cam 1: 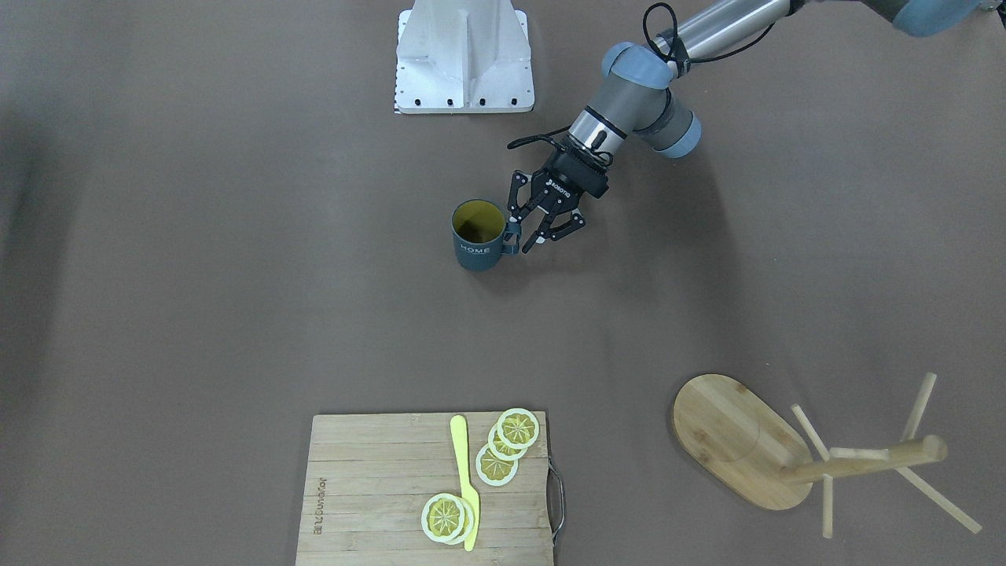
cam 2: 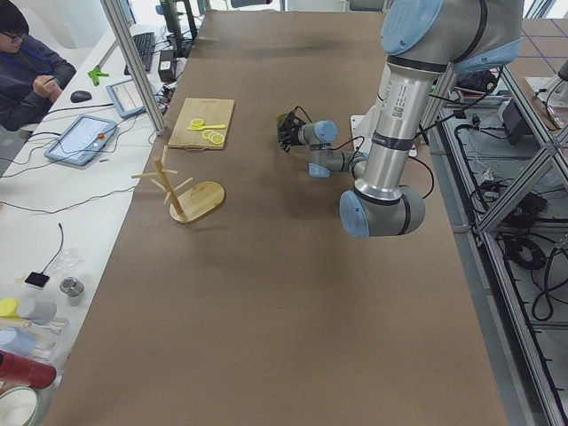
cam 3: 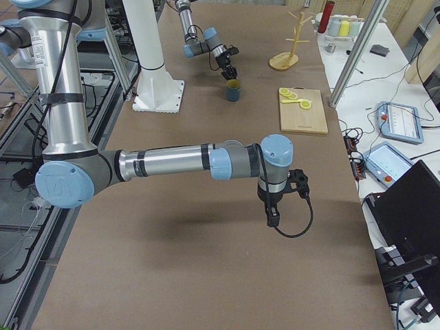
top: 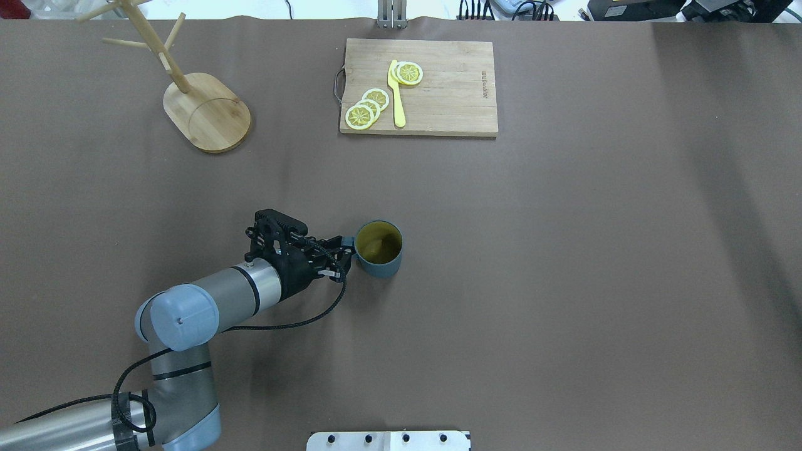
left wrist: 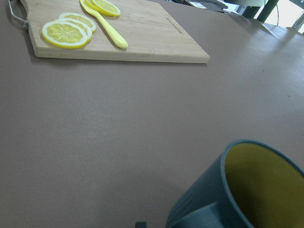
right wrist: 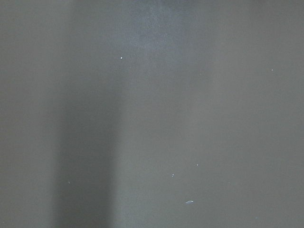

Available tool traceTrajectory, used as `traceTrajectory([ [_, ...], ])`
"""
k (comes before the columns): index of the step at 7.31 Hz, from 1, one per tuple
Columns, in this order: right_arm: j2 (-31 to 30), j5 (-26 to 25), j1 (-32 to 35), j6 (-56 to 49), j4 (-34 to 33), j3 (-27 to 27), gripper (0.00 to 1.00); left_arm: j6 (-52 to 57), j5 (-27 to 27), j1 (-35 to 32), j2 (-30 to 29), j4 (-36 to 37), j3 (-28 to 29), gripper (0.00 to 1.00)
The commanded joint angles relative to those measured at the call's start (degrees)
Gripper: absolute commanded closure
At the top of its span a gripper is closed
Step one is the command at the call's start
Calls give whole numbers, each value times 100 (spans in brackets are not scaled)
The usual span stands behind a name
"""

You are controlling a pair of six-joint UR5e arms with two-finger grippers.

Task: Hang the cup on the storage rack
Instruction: 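Close the left gripper on the blue mug's handle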

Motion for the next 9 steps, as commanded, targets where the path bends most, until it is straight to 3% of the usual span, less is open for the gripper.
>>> traceTrajectory([
  [1,1,0,0,-5,0,0,0,-15,33,9,27,-2,6,82],
  [5,1,0,0,-5,0,0,0,-33,33,62,36,-220,6,99],
  [9,-7,0,0,-14,0,9,0,-120,-54,53,27,-319,-396,100],
])
